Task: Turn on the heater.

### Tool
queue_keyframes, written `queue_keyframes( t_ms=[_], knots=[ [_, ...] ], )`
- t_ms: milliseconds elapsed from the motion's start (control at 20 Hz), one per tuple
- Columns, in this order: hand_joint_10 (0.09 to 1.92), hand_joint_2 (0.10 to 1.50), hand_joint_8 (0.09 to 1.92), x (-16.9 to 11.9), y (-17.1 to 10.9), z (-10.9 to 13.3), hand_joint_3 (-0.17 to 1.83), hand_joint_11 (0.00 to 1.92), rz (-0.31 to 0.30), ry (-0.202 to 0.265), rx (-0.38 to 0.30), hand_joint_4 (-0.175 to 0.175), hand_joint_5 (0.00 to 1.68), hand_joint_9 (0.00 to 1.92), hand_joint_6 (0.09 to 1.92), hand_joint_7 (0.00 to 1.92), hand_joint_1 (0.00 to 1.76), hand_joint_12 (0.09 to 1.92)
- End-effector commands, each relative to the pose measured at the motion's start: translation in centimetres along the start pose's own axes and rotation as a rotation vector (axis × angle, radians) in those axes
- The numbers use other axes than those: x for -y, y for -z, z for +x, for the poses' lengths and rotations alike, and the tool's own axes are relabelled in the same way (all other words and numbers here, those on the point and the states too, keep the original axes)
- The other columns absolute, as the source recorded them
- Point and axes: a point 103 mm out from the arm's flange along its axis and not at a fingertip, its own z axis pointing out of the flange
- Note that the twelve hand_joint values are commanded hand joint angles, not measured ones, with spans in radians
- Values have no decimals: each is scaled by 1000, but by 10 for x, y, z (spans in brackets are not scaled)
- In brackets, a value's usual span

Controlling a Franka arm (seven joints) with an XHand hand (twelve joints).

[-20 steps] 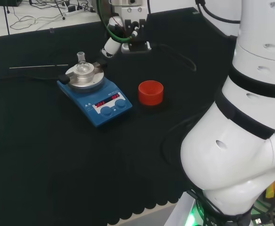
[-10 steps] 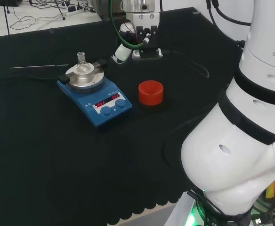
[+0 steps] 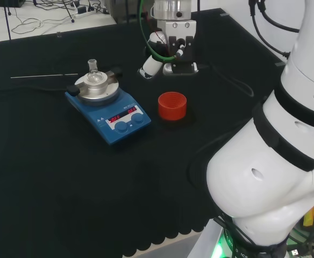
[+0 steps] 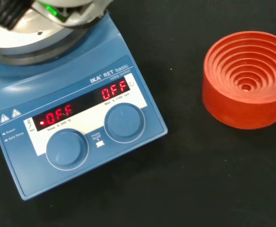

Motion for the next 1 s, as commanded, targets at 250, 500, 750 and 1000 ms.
queue_keyframes(
  t_ms=[250,500,750,1000],
  knots=[
    [658,663,827,14,-24,-10,651,532,100,-35,61,-38,452,1019,87,870,919,1284],
    [990,667,1171,16,-35,-9,760,1174,173,-53,72,-75,455,1321,87,1206,1143,925],
    [1292,697,1444,17,-48,9,765,1310,232,-34,114,-77,470,1485,87,1375,1232,977],
    [1428,653,1581,18,-67,44,951,1169,347,21,160,-69,506,1569,87,1457,1389,1293]
  ],
)
